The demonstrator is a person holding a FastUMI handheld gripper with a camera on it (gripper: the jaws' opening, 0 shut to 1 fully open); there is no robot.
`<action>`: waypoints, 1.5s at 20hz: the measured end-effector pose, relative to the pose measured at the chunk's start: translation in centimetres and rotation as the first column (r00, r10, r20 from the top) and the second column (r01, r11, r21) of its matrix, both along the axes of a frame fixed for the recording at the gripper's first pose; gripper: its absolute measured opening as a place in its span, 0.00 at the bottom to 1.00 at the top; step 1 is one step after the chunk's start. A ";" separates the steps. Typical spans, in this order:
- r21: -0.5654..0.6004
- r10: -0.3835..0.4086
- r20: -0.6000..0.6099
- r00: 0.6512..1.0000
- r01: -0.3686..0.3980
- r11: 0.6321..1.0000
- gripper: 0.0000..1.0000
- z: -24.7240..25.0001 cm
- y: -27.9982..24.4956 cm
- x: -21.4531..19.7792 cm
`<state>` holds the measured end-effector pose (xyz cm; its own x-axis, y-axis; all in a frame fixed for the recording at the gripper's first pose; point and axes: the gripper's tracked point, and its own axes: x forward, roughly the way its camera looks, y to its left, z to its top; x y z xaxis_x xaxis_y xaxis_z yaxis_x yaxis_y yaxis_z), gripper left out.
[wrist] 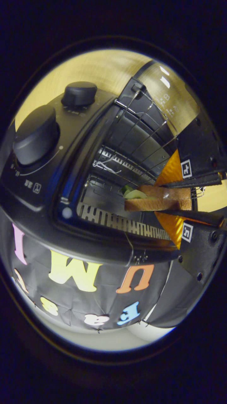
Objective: Open the toaster oven, put the food inside, and close the toaster oven door.
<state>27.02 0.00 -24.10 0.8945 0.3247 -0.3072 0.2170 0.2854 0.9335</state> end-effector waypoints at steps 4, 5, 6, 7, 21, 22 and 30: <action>0.002 -0.030 0.033 0.999 0.030 1.000 0.38 0.0 -0.1 0.7; -0.005 -0.027 0.029 0.999 0.027 1.000 0.38 0.0 -0.2 0.8; -0.023 -0.019 0.020 1.000 0.020 1.000 0.39 -0.2 -0.2 0.6; -0.062 -0.007 -0.002 1.000 0.007 0.998 0.41 -0.8 -0.2 0.3; -0.725 0.215 -0.088 0.973 -0.210 0.656 1.00 -2.4 -0.9 -1.5; -0.744 0.234 -0.114 0.966 -0.239 0.624 1.00 -2.8 -0.6 -1.5; -0.813 0.280 -0.240 0.929 -0.350 0.465 1.00 -3.7 -0.9 -2.4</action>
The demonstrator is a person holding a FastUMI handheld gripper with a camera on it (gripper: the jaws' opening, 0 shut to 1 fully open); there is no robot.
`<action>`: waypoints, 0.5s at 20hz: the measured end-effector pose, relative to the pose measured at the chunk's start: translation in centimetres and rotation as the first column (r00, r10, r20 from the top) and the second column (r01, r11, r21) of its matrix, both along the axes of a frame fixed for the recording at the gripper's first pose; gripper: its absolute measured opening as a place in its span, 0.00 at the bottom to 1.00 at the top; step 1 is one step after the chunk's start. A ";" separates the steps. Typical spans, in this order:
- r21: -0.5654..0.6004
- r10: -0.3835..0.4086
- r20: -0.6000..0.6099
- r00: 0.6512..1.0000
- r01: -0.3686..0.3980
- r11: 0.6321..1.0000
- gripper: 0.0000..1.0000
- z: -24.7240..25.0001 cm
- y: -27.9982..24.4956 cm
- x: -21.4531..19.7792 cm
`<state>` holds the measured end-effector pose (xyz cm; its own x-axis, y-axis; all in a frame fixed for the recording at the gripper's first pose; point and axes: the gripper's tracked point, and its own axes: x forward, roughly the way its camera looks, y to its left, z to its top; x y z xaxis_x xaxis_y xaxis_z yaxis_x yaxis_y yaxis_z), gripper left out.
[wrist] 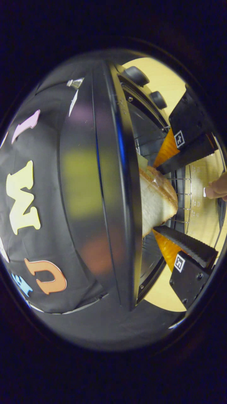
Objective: Open the toaster oven, put the food inside, and close the toaster oven door.
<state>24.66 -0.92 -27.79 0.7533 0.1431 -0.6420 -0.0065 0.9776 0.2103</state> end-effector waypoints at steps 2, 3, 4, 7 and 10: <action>-0.028 -0.007 -0.021 1.000 0.006 1.000 1.00 0.0 0.0 -0.5; -0.037 -0.009 -0.040 0.999 0.008 0.999 1.00 0.0 0.2 -0.9; -0.054 -0.007 -0.058 0.998 0.004 0.999 1.00 -0.1 0.2 -1.4; -0.102 -0.001 -0.068 0.998 -0.006 0.995 1.00 0.8 -0.1 -3.3; -0.137 0.010 -0.057 0.998 -0.018 0.990 1.00 2.4 -0.5 -6.0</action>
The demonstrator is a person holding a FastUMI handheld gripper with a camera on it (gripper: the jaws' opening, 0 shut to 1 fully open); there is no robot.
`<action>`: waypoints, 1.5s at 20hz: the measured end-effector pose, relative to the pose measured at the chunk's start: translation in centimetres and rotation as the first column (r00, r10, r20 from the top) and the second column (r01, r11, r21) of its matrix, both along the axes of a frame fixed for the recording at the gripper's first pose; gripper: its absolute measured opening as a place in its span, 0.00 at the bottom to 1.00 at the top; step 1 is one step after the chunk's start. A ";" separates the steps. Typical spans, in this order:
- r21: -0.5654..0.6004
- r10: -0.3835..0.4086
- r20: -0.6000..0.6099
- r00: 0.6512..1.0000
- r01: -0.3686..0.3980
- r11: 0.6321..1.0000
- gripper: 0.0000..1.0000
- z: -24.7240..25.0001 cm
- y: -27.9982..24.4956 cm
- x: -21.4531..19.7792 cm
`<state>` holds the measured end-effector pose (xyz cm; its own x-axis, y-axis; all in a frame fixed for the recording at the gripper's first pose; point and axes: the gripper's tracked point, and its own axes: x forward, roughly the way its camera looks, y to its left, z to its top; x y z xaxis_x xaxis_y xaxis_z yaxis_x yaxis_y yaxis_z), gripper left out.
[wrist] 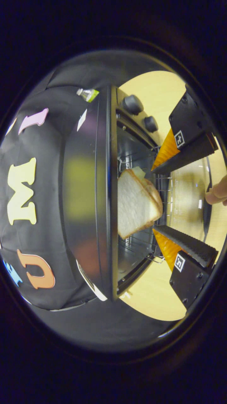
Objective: Open the toaster oven, put the food inside, and close the toaster oven door.
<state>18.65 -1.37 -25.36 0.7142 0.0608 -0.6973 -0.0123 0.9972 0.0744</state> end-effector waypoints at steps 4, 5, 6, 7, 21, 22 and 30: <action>0.004 0.014 0.033 0.999 -0.014 1.000 1.00 1.5 0.4 -4.8; -0.013 0.012 0.034 0.999 -0.012 1.000 1.00 1.3 0.2 -6.2; -0.028 0.001 0.036 0.999 0.000 1.000 1.00 1.0 0.1 -7.4; -0.042 -0.005 0.037 0.999 0.007 0.999 1.00 0.5 0.0 -8.4; 0.023 -0.125 -0.023 0.992 0.125 0.992 1.00 -6.3 1.3 -14.0; 0.048 -0.129 -0.025 0.991 0.130 0.990 1.00 -6.6 1.6 -13.9; 0.103 -0.180 0.026 0.983 0.177 0.979 1.00 -8.1 2.0 -12.0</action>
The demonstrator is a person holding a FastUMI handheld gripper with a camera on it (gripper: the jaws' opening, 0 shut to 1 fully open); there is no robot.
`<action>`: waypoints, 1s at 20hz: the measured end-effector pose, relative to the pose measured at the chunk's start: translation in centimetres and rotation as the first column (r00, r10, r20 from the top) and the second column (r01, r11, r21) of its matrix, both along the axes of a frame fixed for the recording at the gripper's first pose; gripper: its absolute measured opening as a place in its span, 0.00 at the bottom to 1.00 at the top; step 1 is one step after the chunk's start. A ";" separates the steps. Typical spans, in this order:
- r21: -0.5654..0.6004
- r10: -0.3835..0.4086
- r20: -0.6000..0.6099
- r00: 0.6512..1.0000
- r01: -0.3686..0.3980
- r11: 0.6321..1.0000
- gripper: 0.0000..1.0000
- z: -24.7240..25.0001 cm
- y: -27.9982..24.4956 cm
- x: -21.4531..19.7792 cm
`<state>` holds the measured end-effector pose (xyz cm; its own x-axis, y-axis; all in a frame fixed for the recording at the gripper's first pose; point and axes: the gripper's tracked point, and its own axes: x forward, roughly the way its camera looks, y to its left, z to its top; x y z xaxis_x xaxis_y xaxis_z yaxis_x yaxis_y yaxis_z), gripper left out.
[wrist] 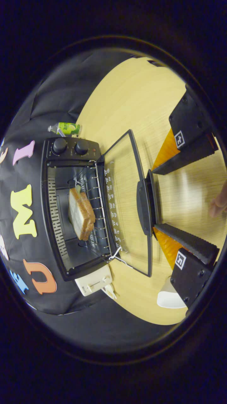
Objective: Open the toaster oven, put the food inside, and close the toaster oven door.
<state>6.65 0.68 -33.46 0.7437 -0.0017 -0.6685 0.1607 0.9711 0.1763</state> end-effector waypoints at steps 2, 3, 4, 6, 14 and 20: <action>-0.019 0.012 -0.001 1.000 -0.012 1.000 1.00 0.0 -0.1 0.0; -0.024 0.014 -0.001 1.000 -0.014 1.000 1.00 0.1 -0.2 0.0; -0.021 0.012 0.000 1.000 -0.012 1.000 1.00 0.0 -0.1 0.0; -0.020 0.008 0.004 1.000 -0.008 1.000 1.00 0.1 -0.1 0.0; -0.057 0.004 0.091 0.996 0.002 0.998 1.00 3.0 -0.3 0.3; -0.152 0.050 0.186 0.981 -0.022 0.988 1.00 5.7 -0.1 1.6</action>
